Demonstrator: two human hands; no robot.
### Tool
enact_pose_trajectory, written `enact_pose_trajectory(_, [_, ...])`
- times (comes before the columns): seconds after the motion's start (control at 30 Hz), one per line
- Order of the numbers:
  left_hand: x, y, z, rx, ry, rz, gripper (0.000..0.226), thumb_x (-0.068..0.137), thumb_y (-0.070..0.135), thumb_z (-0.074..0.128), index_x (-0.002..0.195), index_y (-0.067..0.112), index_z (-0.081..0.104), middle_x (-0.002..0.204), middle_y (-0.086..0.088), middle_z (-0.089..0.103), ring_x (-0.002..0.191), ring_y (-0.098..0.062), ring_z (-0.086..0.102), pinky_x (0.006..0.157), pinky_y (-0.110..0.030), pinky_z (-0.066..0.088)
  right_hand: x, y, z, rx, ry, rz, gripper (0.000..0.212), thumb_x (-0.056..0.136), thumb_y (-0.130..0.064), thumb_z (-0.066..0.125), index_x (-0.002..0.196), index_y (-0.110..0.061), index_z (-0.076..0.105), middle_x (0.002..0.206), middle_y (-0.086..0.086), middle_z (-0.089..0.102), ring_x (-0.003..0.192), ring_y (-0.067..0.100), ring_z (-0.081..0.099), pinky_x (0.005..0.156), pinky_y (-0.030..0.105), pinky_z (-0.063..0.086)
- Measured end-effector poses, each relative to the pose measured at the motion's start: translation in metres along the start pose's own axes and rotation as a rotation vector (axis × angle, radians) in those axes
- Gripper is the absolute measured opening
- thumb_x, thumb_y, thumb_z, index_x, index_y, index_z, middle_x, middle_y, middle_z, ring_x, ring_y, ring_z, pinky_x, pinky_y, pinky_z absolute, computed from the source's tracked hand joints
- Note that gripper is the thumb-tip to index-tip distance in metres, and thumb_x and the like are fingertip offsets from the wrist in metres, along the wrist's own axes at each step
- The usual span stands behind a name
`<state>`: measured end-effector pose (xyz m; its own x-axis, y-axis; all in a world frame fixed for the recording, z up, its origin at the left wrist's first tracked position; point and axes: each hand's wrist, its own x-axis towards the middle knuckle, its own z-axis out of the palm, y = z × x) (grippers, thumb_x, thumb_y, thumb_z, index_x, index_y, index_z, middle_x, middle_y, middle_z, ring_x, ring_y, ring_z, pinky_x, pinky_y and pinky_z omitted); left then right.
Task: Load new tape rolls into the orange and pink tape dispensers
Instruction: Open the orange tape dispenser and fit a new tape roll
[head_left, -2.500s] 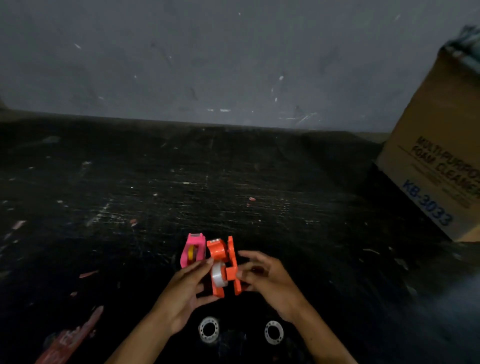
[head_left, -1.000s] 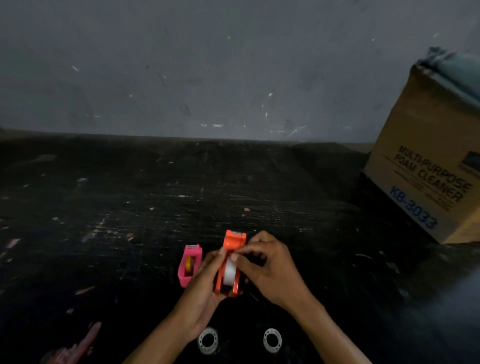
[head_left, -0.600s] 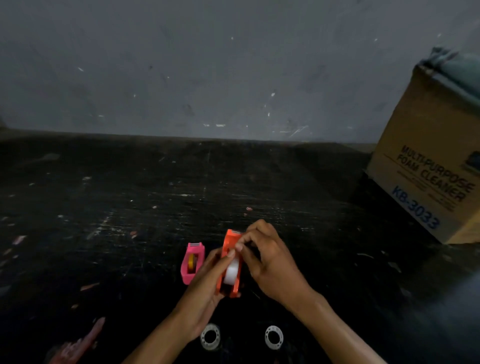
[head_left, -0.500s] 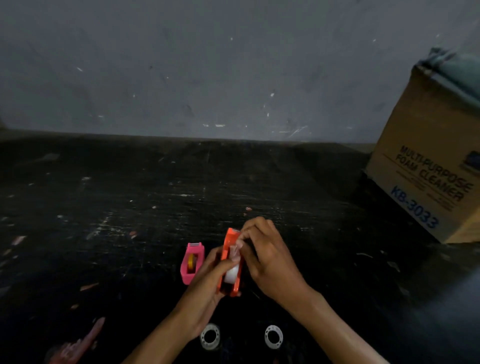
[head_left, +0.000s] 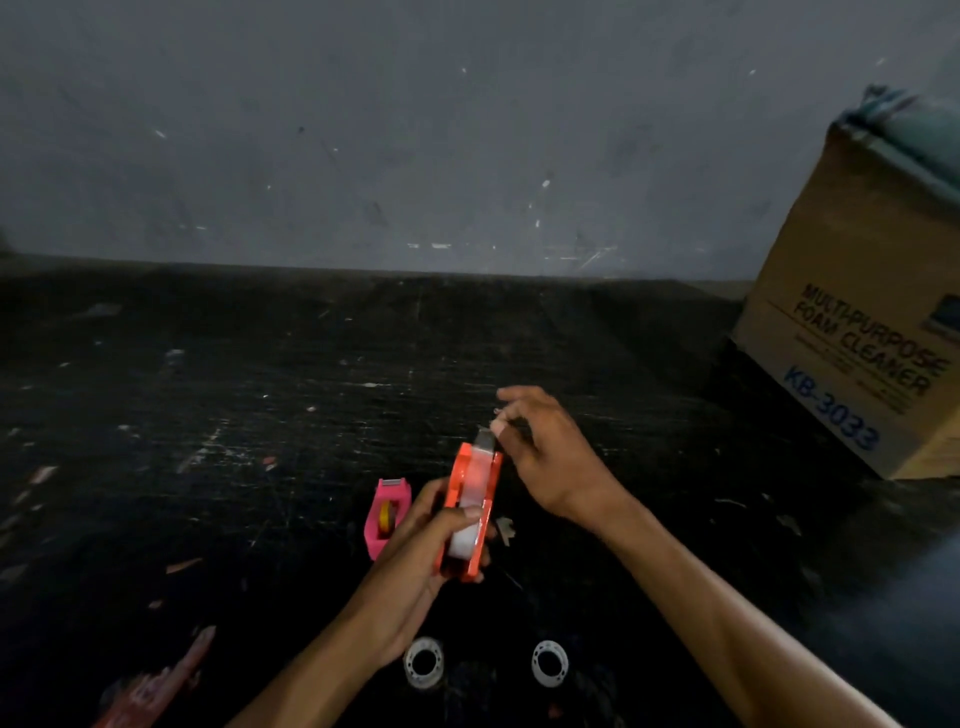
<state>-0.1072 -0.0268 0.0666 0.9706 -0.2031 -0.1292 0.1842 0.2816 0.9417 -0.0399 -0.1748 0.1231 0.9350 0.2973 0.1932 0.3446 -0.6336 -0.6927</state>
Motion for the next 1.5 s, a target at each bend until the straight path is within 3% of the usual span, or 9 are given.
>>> enact_pose_trajectory(0.27, [0.002, 0.000, -0.003, 0.018, 0.045, 0.018, 0.028, 0.081, 0.012, 0.056, 0.093, 0.034, 0.069, 0.085, -0.011, 0.065, 0.066, -0.015, 0.061, 0.053, -0.027, 0.047, 0.015, 0.013, -0.004, 0.334, -0.346, 0.349, 0.018, 0.088, -0.014, 0.060, 0.098, -0.004, 0.071, 0.111, 0.010, 0.071, 0.110, 0.014, 0.060, 0.100, 0.029, 0.041])
enact_pose_trajectory(0.4, [0.009, 0.004, -0.007, -0.020, 0.080, -0.004, 0.021, 0.082, 0.015, 0.056, 0.098, 0.023, 0.066, 0.082, -0.014, 0.065, 0.061, -0.018, 0.059, 0.052, -0.028, 0.046, 0.015, 0.022, -0.001, 0.458, -0.203, 0.373, 0.011, 0.089, -0.014, 0.061, 0.090, -0.017, 0.072, 0.107, -0.002, 0.070, 0.104, 0.009, 0.061, 0.091, 0.025, 0.050])
enact_pose_trajectory(0.53, [0.013, 0.000, -0.012, 0.007, 0.093, -0.036, 0.025, 0.078, 0.021, 0.060, 0.103, 0.022, 0.064, 0.078, -0.009, 0.068, 0.061, -0.017, 0.060, 0.053, -0.029, 0.046, 0.011, 0.020, -0.004, 0.522, -0.043, 0.029, 0.022, 0.090, -0.010, 0.059, 0.100, -0.027, 0.069, 0.104, -0.010, 0.070, 0.100, -0.003, 0.064, 0.082, 0.008, 0.050])
enact_pose_trajectory(0.63, [0.016, -0.004, -0.012, 0.034, 0.098, -0.040, 0.023, 0.084, 0.018, 0.054, 0.106, 0.020, 0.063, 0.077, -0.009, 0.069, 0.061, -0.018, 0.061, 0.052, -0.029, 0.047, 0.008, 0.018, 0.003, 0.370, -0.093, -0.065, 0.018, 0.093, -0.014, 0.055, 0.103, -0.015, 0.070, 0.110, 0.000, 0.070, 0.104, 0.004, 0.063, 0.090, 0.013, 0.048])
enact_pose_trajectory(0.8, [0.024, -0.007, -0.012, 0.003, 0.139, -0.051, 0.031, 0.079, 0.022, 0.060, 0.110, 0.017, 0.059, 0.077, -0.012, 0.069, 0.060, -0.021, 0.061, 0.050, -0.030, 0.047, 0.004, 0.027, 0.020, 0.434, -0.110, 0.049, 0.027, 0.094, -0.027, 0.053, 0.089, -0.010, 0.072, 0.092, 0.013, 0.072, 0.085, 0.005, 0.064, 0.085, 0.026, 0.049])
enact_pose_trajectory(0.9, [0.040, -0.016, -0.009, -0.039, 0.248, -0.069, 0.026, 0.084, 0.019, 0.059, 0.106, 0.006, 0.055, 0.072, -0.010, 0.067, 0.054, -0.022, 0.063, 0.045, -0.028, 0.051, 0.003, 0.039, 0.034, 0.525, -0.061, 0.176, 0.022, 0.094, -0.026, 0.054, 0.101, -0.013, 0.070, 0.101, 0.005, 0.072, 0.093, 0.004, 0.063, 0.088, 0.021, 0.048])
enact_pose_trajectory(1.17, [0.105, -0.050, -0.012, 0.073, 0.447, -0.187, 0.039, 0.081, 0.036, 0.065, 0.099, 0.001, 0.067, 0.099, -0.023, 0.071, 0.095, -0.036, 0.067, 0.087, -0.043, 0.053, 0.004, 0.079, 0.081, 0.640, 0.065, 0.338, 0.018, 0.092, -0.003, 0.054, 0.102, -0.004, 0.069, 0.090, 0.001, 0.070, 0.069, -0.012, 0.063, 0.065, 0.002, 0.046])
enact_pose_trajectory(1.33, [0.127, -0.074, -0.018, 0.249, 0.513, -0.230, 0.026, 0.085, 0.030, 0.063, 0.084, 0.004, 0.068, 0.089, -0.018, 0.073, 0.070, -0.019, 0.064, 0.054, -0.027, 0.043, 0.014, 0.105, 0.103, 0.582, 0.033, 0.401, 0.021, 0.093, -0.001, 0.051, 0.105, 0.000, 0.068, 0.087, 0.011, 0.068, 0.059, -0.008, 0.060, 0.055, 0.007, 0.047])
enact_pose_trajectory(1.5, [0.133, -0.090, -0.029, 0.357, 0.509, -0.297, 0.027, 0.086, 0.030, 0.062, 0.085, 0.005, 0.071, 0.090, -0.017, 0.074, 0.078, -0.025, 0.067, 0.059, -0.029, 0.047, 0.014, 0.120, 0.121, 0.563, 0.033, 0.447, 0.021, 0.093, -0.001, 0.050, 0.098, -0.001, 0.071, 0.102, 0.026, 0.071, 0.094, 0.035, 0.068, 0.087, 0.052, 0.052])
